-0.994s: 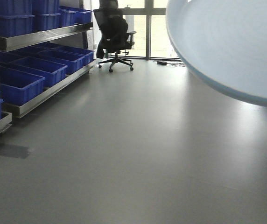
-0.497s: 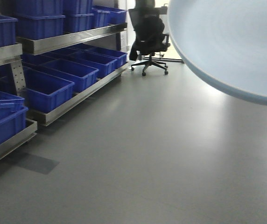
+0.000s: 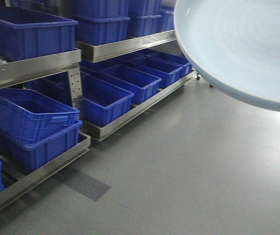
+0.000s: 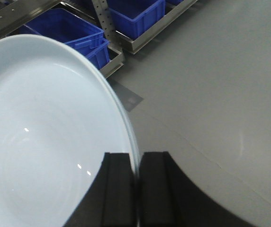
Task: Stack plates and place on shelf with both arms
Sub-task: 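Turn and drive the base up to the shelf of blue bins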
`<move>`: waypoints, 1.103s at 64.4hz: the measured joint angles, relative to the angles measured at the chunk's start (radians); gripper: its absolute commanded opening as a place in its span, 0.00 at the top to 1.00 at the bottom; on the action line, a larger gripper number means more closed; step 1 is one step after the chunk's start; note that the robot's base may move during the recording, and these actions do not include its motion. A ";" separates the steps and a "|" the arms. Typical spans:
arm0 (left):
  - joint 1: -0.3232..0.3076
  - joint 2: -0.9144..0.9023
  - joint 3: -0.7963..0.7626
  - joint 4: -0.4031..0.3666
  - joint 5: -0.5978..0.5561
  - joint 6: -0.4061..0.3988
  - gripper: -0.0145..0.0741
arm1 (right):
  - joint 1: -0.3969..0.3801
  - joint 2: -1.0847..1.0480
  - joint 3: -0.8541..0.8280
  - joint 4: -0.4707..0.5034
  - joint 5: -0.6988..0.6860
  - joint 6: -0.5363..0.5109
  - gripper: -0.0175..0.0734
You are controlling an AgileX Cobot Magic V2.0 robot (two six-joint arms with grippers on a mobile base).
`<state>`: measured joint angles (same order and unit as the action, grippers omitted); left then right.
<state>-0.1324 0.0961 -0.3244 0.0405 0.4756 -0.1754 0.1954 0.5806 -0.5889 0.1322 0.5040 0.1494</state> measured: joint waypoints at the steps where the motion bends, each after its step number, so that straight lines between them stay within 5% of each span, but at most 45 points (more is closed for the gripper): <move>1: 0.000 0.000 0.000 0.000 0.000 0.000 0.74 | 0.000 0.000 0.000 0.000 0.000 0.000 0.78; 71: 0.000 0.000 0.000 0.000 0.000 0.000 0.74 | 0.000 0.000 0.000 -0.001 0.000 0.000 0.78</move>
<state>-0.1324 0.0961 -0.3244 0.0405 0.4756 -0.1754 0.1954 0.5806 -0.5889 0.1316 0.5040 0.1494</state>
